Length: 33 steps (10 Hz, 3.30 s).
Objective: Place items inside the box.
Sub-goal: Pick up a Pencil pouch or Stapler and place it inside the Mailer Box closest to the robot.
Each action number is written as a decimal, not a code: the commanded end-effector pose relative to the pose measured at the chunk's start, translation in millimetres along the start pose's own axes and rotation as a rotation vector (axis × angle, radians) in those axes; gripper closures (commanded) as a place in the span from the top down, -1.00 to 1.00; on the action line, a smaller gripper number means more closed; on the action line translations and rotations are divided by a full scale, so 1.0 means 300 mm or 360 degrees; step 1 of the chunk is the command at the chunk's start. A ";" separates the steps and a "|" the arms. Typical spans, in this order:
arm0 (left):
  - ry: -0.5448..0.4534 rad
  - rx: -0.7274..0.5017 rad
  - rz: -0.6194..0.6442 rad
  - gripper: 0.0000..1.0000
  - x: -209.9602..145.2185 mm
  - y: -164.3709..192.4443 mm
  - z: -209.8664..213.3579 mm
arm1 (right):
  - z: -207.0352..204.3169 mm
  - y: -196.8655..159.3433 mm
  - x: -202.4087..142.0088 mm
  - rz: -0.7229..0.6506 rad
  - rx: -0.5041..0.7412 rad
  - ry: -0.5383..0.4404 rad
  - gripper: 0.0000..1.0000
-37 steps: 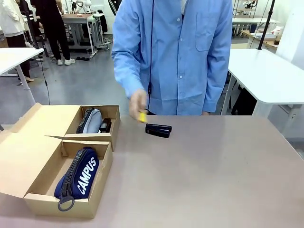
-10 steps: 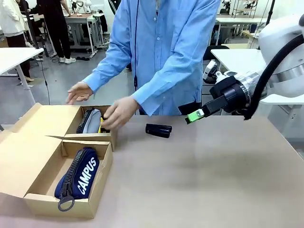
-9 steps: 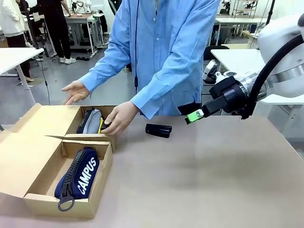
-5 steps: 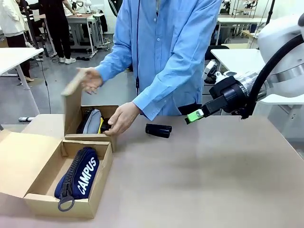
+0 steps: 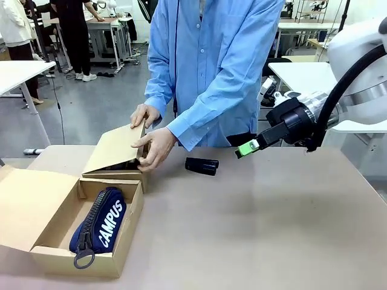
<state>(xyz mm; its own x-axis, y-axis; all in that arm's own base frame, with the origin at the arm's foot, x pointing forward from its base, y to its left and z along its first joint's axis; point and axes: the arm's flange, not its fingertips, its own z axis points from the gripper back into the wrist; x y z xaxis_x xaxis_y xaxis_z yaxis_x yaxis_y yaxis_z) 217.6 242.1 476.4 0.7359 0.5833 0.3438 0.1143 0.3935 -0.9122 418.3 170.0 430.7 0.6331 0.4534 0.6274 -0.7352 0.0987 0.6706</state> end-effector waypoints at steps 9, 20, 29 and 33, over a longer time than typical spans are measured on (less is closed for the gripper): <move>-0.0020 -0.0042 -0.0027 1.00 0.001 -0.004 -0.001 | 0.490 0.180 -0.689 -0.0192 -0.0232 -0.0780 1.00; -0.0020 -0.0042 -0.0027 1.00 0.001 -0.004 -0.001 | 0.427 0.112 -0.500 -0.0344 -0.0415 -0.0663 1.00; -0.0020 -0.0042 -0.0027 1.00 0.001 -0.004 -0.001 | -0.183 -0.167 0.207 0.0579 -0.1021 0.0230 1.00; -0.0020 -0.0042 -0.0027 1.00 0.001 -0.004 -0.001 | -0.273 -0.171 0.199 0.0527 -0.0950 0.0278 1.00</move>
<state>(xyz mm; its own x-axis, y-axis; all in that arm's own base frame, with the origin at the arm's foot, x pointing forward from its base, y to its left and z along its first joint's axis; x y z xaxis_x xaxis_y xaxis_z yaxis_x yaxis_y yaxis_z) 217.8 242.0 476.2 0.7364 0.5824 0.3443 0.1146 0.3942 -0.9118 469.3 255.3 412.9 0.3552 0.6525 0.6694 -0.9127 0.3968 0.0975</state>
